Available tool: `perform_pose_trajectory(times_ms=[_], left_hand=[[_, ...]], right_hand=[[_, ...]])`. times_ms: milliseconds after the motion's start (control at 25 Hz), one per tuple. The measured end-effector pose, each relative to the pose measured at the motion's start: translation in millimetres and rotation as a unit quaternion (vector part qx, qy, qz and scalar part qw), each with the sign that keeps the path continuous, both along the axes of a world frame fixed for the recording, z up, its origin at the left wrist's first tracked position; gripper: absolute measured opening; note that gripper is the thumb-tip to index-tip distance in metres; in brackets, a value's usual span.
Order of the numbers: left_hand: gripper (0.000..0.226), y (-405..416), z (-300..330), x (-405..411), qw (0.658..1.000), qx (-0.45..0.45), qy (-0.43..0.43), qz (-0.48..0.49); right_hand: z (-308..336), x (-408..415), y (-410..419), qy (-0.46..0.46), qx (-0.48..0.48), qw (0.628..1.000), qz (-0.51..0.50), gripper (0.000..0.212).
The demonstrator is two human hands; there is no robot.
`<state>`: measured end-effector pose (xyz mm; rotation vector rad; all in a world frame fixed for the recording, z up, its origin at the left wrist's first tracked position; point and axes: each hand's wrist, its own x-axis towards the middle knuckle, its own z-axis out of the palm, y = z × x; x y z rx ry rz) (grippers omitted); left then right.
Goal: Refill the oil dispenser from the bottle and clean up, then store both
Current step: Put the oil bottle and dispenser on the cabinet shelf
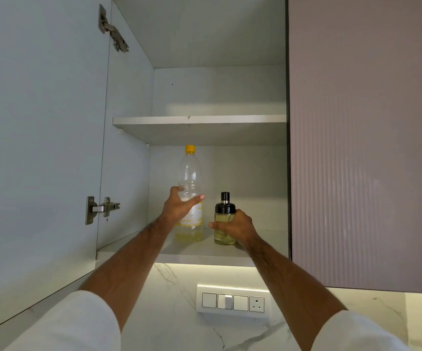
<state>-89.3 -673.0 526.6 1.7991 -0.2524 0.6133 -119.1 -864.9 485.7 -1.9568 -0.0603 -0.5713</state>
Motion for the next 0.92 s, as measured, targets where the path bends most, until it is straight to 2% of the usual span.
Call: perform_pose_trajectory(times_ms=[120,240,320,440,560,640,720,800,920], left_hand=[[0.096,0.6,-11.7,-3.6,0.999,0.013,0.027,-0.024],[0.109,5.2,-20.0,-12.9,0.998,0.050,0.043,-0.008],[0.118,12.4,-25.1,-26.6,0.993,0.107,0.041,0.034],[0.099,26.0,-43.4,-63.9,0.968,0.221,0.031,0.113],[0.068,47.3,-62.1,-108.0,0.958,0.262,-0.022,0.112],[0.051,61.0,-74.5,-129.9,0.946,0.298,-0.074,0.106],[0.043,72.6,-84.4,-149.8,0.934,0.320,-0.125,0.100],[0.038,84.3,-92.5,-174.2,0.929,0.321,-0.158,0.096],[0.038,100.9,-101.1,-213.5,0.928,0.321,-0.157,0.104]], right_hand=[[-3.3,8.2,-1.0,0.008,-0.014,1.000,-0.003,0.098],[-2.9,-6.3,-0.6,0.018,-0.051,0.998,-0.018,0.084],[0.2,-26.9,-1.4,0.016,-0.093,0.995,-0.044,0.076],[-0.2,-57.3,1.5,0.006,-0.163,0.983,-0.086,0.073],[-7.4,-97.9,21.7,-0.025,-0.230,0.966,-0.118,0.068],[-16.3,-124.5,40.1,-0.060,-0.300,0.935,-0.179,0.061],[-17.3,-150.5,61.3,-0.111,-0.326,0.915,-0.210,0.058],[-10.8,-181.1,86.5,-0.157,-0.340,0.908,-0.189,0.056],[5.8,-232.9,119.8,-0.210,-0.346,0.903,-0.145,0.054]])
